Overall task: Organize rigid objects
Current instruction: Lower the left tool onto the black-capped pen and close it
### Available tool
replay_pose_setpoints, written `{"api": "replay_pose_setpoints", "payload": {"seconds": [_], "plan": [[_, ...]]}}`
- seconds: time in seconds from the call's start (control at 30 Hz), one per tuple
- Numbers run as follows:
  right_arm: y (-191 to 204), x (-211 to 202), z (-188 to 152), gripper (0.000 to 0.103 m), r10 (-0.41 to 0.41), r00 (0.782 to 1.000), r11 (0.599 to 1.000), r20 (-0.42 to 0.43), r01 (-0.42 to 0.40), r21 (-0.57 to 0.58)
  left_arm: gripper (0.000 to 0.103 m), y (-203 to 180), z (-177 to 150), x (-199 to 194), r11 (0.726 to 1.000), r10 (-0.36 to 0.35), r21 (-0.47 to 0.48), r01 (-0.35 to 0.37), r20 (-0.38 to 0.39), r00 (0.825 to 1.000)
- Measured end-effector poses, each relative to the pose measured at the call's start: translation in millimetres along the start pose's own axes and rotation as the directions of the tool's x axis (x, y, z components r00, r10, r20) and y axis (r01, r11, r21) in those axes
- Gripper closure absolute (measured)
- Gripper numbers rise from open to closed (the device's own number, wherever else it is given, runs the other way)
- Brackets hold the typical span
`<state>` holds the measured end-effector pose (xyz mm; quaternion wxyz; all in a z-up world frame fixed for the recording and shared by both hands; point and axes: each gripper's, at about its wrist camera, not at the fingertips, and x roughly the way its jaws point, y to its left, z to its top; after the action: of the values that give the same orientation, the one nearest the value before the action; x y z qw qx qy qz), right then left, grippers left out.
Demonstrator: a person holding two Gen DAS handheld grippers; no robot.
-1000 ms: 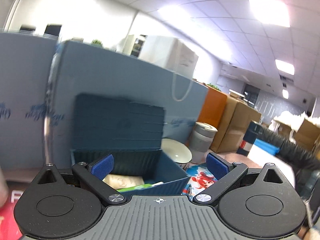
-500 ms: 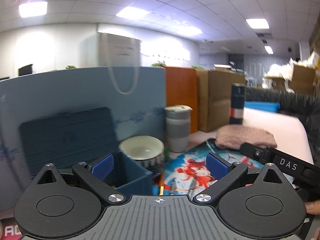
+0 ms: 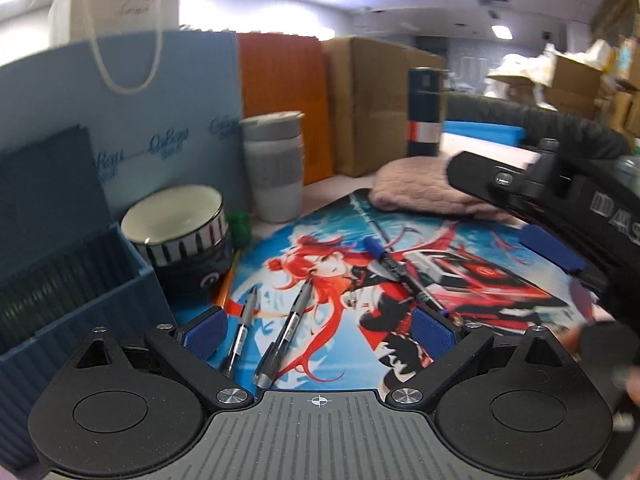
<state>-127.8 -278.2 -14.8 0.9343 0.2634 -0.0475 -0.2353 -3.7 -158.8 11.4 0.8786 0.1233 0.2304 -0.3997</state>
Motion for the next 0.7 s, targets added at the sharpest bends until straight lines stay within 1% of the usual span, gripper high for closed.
{"api": "replay_pose_setpoints", "payload": {"seconds": [0.13,0.2,0.3,0.37,0.47,0.5,0.6,0.7], "plan": [[-2,3,-3,0.0,0.004,1.0,1.0,-0.008,-0.003,0.014,0.004,-11,-2,16,0.998,0.056,0.007,-0.056,-0.015,0.998],[-3,2,-3,0.0,0.006,1.0,1.0,-0.003,-0.006,0.022,0.007,-12,-3,24,0.998,0.062,-0.006,-0.062,-0.034,0.997],[-4,2,-4,0.0,0.011,1.0,0.999,-0.004,-0.01,0.032,0.014,-8,-5,35,0.996,0.07,-0.055,-0.075,-0.077,0.995],[-5,1,-4,0.0,0.012,1.0,0.999,-0.003,-0.012,0.038,0.023,-3,-8,41,0.992,0.07,-0.094,-0.08,-0.109,0.992],[-6,3,-5,0.0,0.013,1.0,0.999,-0.016,-0.012,0.047,0.032,5,-14,49,0.987,0.062,-0.138,-0.082,-0.147,0.987],[-6,4,-6,0.0,0.013,1.0,0.999,-0.021,-0.012,0.048,0.034,7,-15,49,0.986,0.07,-0.142,-0.089,-0.137,0.988],[-7,7,-7,0.0,0.012,0.999,0.999,-0.036,-0.01,0.051,0.039,14,-18,53,0.98,0.062,-0.178,-0.09,-0.153,0.986],[-7,8,-8,0.0,0.011,0.999,0.999,-0.049,-0.009,0.052,0.042,17,-19,53,0.979,0.061,-0.186,-0.086,-0.14,0.988]]}}
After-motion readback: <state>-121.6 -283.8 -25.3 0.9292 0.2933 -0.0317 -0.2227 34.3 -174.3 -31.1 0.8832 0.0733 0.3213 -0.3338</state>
